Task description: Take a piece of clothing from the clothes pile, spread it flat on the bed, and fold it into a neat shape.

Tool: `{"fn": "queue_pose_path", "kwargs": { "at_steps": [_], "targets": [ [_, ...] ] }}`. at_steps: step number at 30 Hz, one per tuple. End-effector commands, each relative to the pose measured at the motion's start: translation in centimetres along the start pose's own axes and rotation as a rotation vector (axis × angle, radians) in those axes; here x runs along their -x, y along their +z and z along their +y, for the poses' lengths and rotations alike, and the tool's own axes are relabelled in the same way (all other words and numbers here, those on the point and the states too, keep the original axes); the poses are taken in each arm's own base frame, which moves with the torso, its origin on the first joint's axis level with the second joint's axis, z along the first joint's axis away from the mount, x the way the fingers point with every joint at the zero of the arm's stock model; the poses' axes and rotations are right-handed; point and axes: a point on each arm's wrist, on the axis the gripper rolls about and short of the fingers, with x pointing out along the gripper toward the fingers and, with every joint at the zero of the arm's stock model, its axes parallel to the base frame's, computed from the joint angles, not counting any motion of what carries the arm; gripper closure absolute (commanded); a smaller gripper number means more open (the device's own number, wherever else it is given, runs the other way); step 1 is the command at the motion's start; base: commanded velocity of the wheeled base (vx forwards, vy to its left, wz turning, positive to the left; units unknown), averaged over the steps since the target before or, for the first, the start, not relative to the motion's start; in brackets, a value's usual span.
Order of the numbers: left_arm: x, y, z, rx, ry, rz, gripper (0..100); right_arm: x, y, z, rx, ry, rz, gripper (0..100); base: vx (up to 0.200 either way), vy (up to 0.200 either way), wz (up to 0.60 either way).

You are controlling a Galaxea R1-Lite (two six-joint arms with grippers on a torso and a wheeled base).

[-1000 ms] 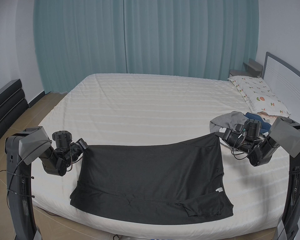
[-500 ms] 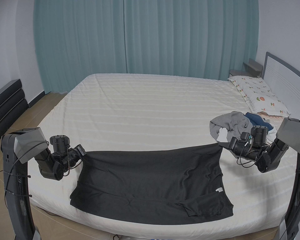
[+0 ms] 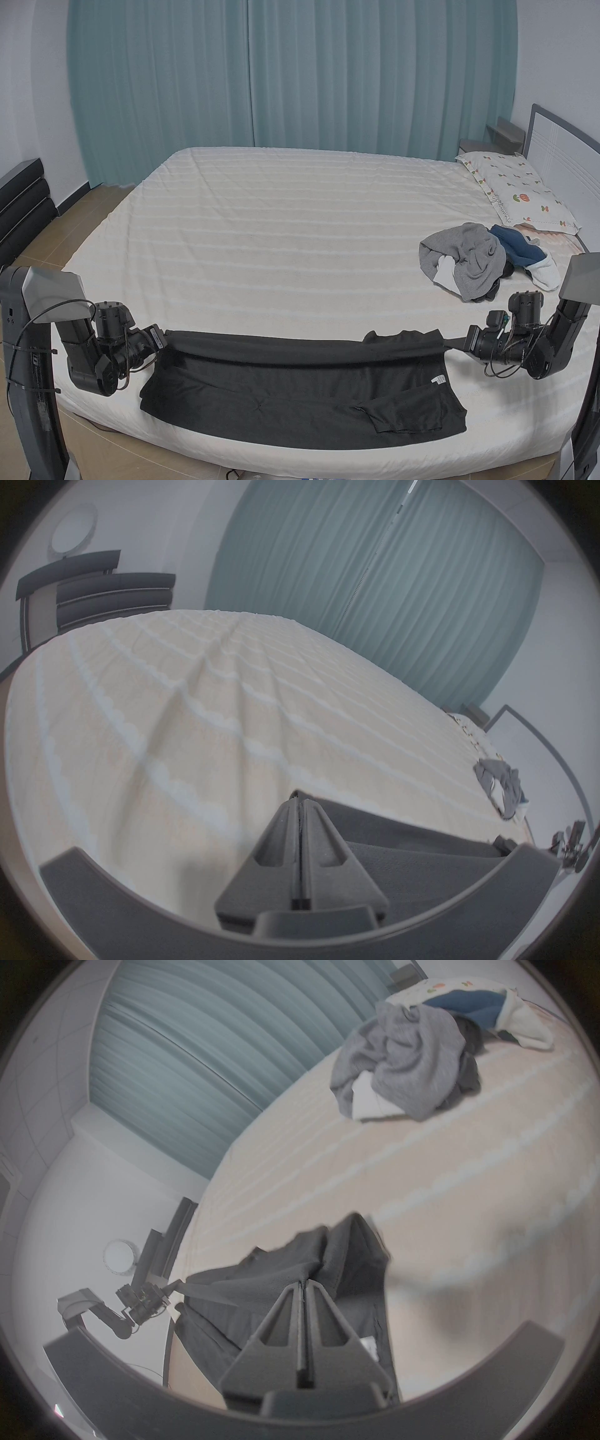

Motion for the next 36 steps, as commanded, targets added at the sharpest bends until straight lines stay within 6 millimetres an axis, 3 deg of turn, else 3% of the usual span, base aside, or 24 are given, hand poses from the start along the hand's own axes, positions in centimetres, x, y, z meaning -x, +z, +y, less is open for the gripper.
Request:
{"fn": "queue_pose_path", "kwargs": {
  "at_steps": [1,13,14,15,16,19,25,32,36],
  "targets": [
    [1.3,-3.5,1.3,-0.051,0.032,0.091,100,-0.2,-3.2,-1.6,-0.023,-0.062,0.109,100,0.0,0.0,0.0],
    [2.6,-5.4,1.9,-0.07,0.045,0.133,100,0.2,-4.3,-2.0,-0.042,-0.093,0.154,100,0.0,0.0,0.0],
    [2.8,-5.5,1.9,-0.067,0.048,0.139,100,0.2,-4.4,-2.0,-0.044,-0.095,0.157,0,0.0,0.0,0.0],
    [2.8,-5.6,2.0,-0.066,0.049,0.14,100,0.2,-4.3,-2.0,-0.043,-0.095,0.155,0,0.0,0.0,0.0],
    [2.8,-5.5,1.9,-0.066,0.048,0.139,0,0.2,-4.3,-2.0,-0.043,-0.097,0.154,0,0.0,0.0,0.0],
    [2.9,-5.4,1.9,-0.067,0.049,0.13,0,0.3,-4.2,-1.9,-0.038,-0.104,0.139,0,0.0,0.0,0.0],
    [3.6,-4.5,1.8,-0.045,0.035,0.06,0,1.4,-1.9,-0.8,-0.044,-0.069,0.045,0,0.0,0.0,0.0],
    [4.9,-1.6,1.1,0.16,-0.001,-0.045,0,0.4,0.2,0.5,-0.098,-0.026,-0.017,0,0.0,0.0,0.0],
    [4.5,-0.5,1.4,0.18,-0.014,-0.088,0,-0.6,0.5,0.8,-0.121,-0.008,-0.016,0,0.0,0.0,0.0]
  ]
}}
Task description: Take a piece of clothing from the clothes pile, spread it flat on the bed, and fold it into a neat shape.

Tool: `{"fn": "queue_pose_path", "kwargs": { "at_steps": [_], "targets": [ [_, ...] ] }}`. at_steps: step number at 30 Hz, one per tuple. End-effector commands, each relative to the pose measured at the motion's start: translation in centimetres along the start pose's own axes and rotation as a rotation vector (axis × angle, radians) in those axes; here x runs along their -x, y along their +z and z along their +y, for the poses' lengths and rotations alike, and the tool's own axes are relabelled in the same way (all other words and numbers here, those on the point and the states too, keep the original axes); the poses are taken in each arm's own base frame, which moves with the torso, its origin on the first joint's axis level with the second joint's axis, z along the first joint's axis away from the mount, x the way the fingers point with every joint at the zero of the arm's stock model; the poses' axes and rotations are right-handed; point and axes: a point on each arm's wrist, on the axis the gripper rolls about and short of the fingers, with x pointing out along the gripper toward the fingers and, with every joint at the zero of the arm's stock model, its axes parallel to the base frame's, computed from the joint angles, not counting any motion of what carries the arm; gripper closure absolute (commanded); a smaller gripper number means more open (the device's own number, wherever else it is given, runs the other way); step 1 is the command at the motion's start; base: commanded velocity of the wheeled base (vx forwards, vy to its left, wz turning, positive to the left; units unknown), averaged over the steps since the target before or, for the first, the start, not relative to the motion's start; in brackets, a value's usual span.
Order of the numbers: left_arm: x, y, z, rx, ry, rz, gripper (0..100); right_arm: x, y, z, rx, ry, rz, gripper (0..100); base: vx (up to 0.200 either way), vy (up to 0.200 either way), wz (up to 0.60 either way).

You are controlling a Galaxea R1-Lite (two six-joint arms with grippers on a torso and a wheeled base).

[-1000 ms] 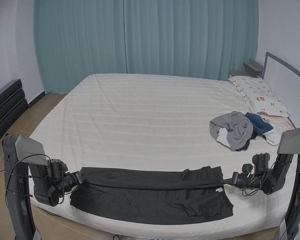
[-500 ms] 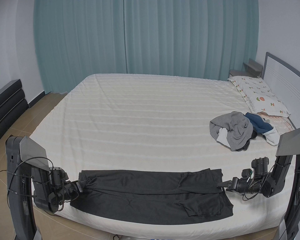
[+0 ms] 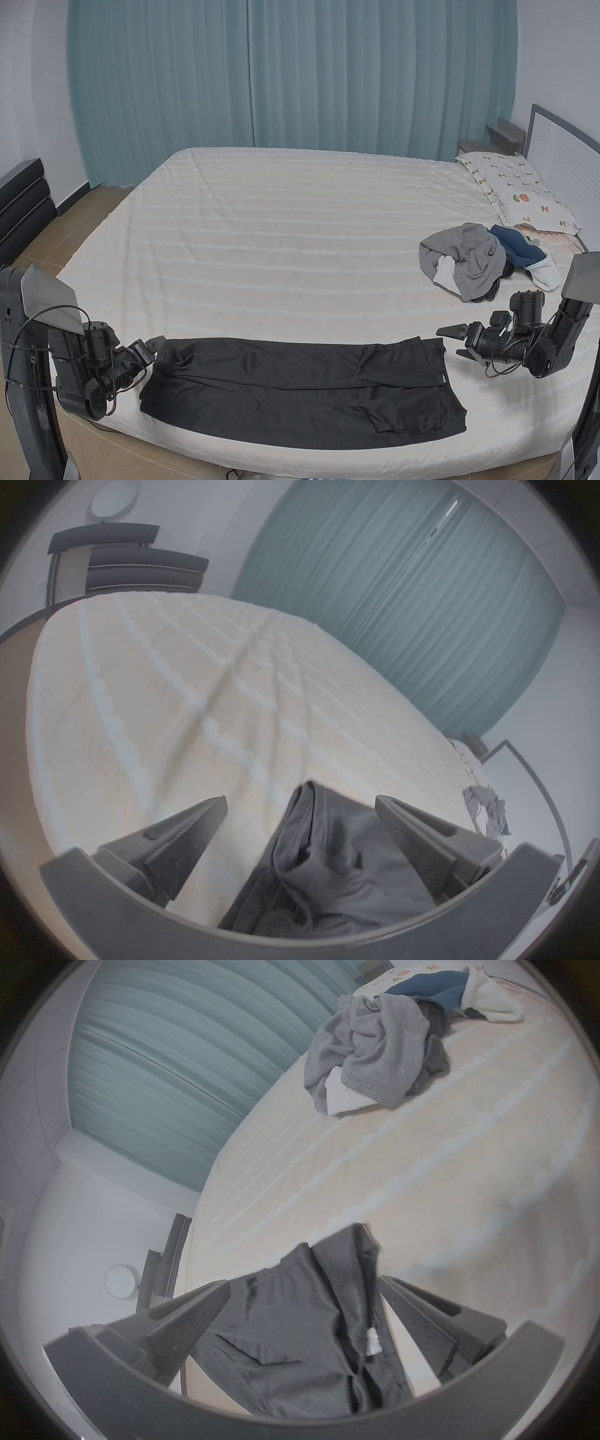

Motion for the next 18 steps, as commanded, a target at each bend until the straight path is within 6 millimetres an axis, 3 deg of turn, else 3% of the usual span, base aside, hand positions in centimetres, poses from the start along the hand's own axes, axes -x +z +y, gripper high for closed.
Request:
{"fn": "queue_pose_path", "kwargs": {
  "at_steps": [1,5,13,18],
  "targets": [
    [-0.1,2.1,-0.7,0.013,-0.045,-0.085,0,-1.3,0.5,0.8,-0.002,0.031,-0.006,0,0.0,0.0,0.0],
    [-1.2,3.0,-1.4,0.089,-0.084,-0.114,0,-2.3,1.1,1.0,-0.078,0.04,-0.024,0,0.0,0.0,0.0],
    [-5.5,4.7,-2.6,0.15,0.011,0.043,0,-3.5,0.4,-0.3,-0.13,0.011,0.008,0,0.0,0.0,0.0],
    [-6.2,5.5,-3.0,0.225,0.061,0.102,0,-3.4,0.4,-0.6,-0.14,0.005,0.008,0,0.0,0.0,0.0]
  ]
}}
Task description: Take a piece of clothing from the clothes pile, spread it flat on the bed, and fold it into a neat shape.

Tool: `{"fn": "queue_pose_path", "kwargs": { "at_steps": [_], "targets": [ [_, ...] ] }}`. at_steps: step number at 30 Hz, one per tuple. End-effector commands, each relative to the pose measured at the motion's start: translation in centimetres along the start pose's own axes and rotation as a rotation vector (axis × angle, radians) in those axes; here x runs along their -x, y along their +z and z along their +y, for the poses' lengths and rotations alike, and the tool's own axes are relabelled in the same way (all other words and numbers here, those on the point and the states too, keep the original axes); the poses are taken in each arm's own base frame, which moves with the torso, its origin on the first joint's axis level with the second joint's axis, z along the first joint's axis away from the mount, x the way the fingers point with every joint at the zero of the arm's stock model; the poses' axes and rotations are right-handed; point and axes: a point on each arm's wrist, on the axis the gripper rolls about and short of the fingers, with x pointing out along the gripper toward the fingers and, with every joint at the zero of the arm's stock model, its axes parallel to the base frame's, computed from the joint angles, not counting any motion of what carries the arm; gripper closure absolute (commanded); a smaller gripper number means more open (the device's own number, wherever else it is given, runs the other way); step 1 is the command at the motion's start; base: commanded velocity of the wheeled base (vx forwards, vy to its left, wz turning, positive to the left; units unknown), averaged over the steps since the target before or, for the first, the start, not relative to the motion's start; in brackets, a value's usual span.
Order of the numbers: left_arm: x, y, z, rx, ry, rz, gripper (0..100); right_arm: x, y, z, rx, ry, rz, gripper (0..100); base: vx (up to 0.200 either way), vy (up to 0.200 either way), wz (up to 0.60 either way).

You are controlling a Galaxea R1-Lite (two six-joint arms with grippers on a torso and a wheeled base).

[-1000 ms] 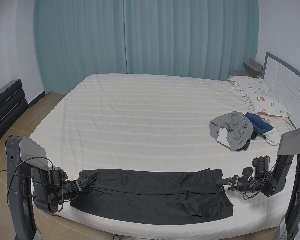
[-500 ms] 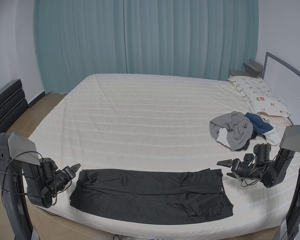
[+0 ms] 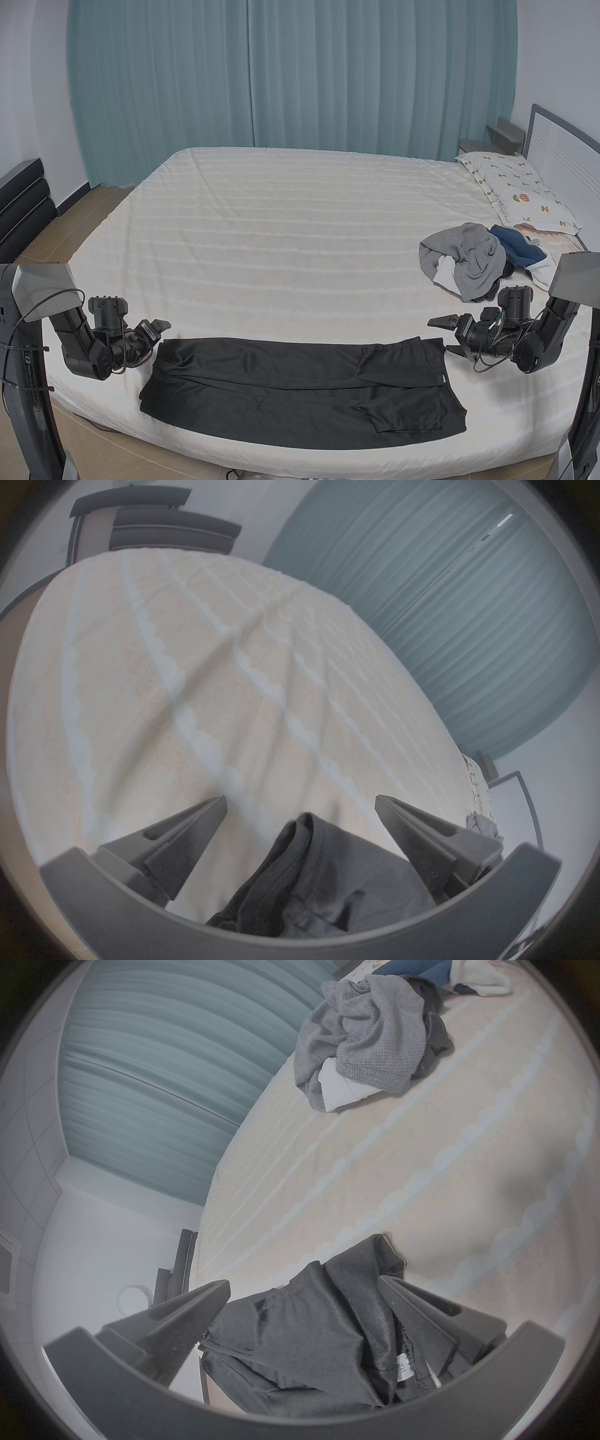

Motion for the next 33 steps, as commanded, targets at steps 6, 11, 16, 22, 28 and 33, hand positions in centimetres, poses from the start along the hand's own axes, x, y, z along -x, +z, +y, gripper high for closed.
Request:
{"fn": "queue_pose_path", "kwargs": {
  "at_steps": [6,11,16,22,28,33],
  "targets": [
    [-1.4,1.8,-2.3,0.049,-0.018,0.005,0,-0.7,-0.8,-1.2,-0.031,-0.024,0.026,0,0.0,0.0,0.0],
    [-1.1,1.4,-2.4,0.048,-0.017,0.016,0,-0.7,-0.8,-1.2,-0.032,-0.025,0.027,0,0.0,0.0,0.0],
    [-0.4,0.7,-2.3,0.045,-0.063,0.087,0,-0.6,-0.8,-1.2,-0.03,-0.023,0.025,0,0.0,0.0,0.0],
    [-0.3,0.6,-2.3,0.043,-0.083,0.107,0,-0.6,-0.8,-1.2,-0.031,-0.024,0.026,0,0.0,0.0,0.0],
    [-0.6,0.2,-2.3,0.022,-0.081,0.119,0,-0.6,-0.8,-1.2,-0.031,-0.024,0.026,0,0.0,0.0,0.0],
    [-0.6,0.2,-2.3,0.0,-0.081,0.119,0,-0.7,-0.8,-1.2,-0.031,-0.024,0.026,0,0.0,0.0,0.0]
  ]
}}
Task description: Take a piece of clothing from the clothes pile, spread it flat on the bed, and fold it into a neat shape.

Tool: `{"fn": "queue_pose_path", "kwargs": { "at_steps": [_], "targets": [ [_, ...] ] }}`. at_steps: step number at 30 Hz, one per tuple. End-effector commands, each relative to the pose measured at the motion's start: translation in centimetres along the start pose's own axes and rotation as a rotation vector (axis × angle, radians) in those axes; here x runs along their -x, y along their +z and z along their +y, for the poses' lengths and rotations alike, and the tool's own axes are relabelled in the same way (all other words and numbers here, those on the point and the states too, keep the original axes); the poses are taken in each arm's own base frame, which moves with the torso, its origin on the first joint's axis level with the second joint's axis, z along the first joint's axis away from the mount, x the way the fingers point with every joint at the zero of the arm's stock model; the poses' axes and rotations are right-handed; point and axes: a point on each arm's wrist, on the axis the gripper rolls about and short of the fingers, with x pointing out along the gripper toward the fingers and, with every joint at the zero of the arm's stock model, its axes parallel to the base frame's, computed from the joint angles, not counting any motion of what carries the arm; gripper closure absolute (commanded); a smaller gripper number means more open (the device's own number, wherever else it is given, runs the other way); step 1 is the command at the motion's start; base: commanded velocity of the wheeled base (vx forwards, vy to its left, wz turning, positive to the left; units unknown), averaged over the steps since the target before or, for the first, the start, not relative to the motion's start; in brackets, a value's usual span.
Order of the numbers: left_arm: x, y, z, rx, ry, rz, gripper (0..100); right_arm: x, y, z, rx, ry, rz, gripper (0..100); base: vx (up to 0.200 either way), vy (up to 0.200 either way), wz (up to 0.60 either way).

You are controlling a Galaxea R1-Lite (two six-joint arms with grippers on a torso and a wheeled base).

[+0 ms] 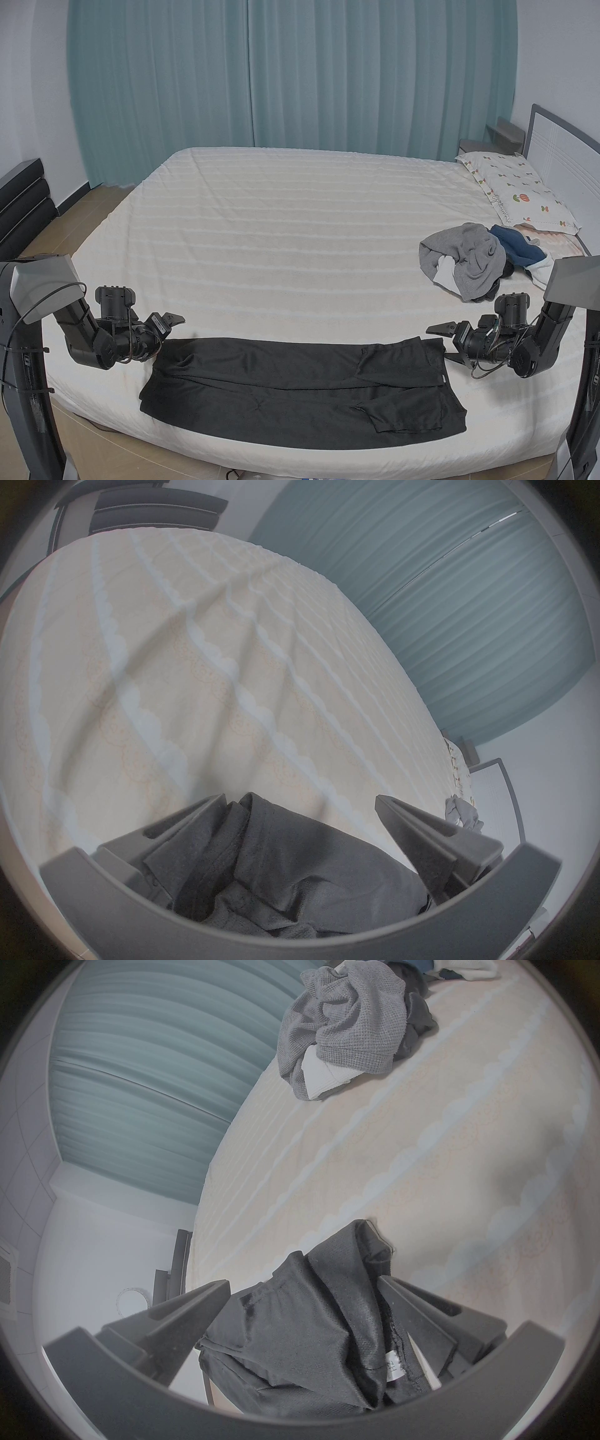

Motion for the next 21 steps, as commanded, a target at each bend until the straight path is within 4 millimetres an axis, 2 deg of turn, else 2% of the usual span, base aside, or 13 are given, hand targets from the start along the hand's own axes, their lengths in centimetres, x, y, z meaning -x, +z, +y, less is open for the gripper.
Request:
{"fn": "queue_pose_path", "kwargs": {
  "at_steps": [1,3,4,13,21],
  "targets": [
    [-0.15,-0.11,0.11,-0.003,0.003,0.004,0,-0.06,-0.03,-0.04,0.0,0.0,0.002,0,0.0,0.0,0.0],
    [-0.15,-0.24,0.08,-0.018,0.004,0.006,0,-0.06,-0.03,-0.04,0.0,-0.002,0.001,0,0.0,0.0,0.0],
    [-0.16,-0.34,0.03,-0.033,0.007,0.006,100,-0.04,-0.07,-0.07,0.0,-0.005,0.002,0,0.0,0.0,0.0],
    [-0.41,-0.64,0.47,-0.077,0.037,0.001,100,0.07,-0.21,-0.03,0.007,-0.02,-0.008,0,0.0,0.0,0.0],
    [-0.34,-0.06,0.93,-0.048,0.062,-0.064,100,-0.15,-0.59,0.15,0.029,-0.049,-0.032,0,0.0,0.0,0.0]
  ]
}}
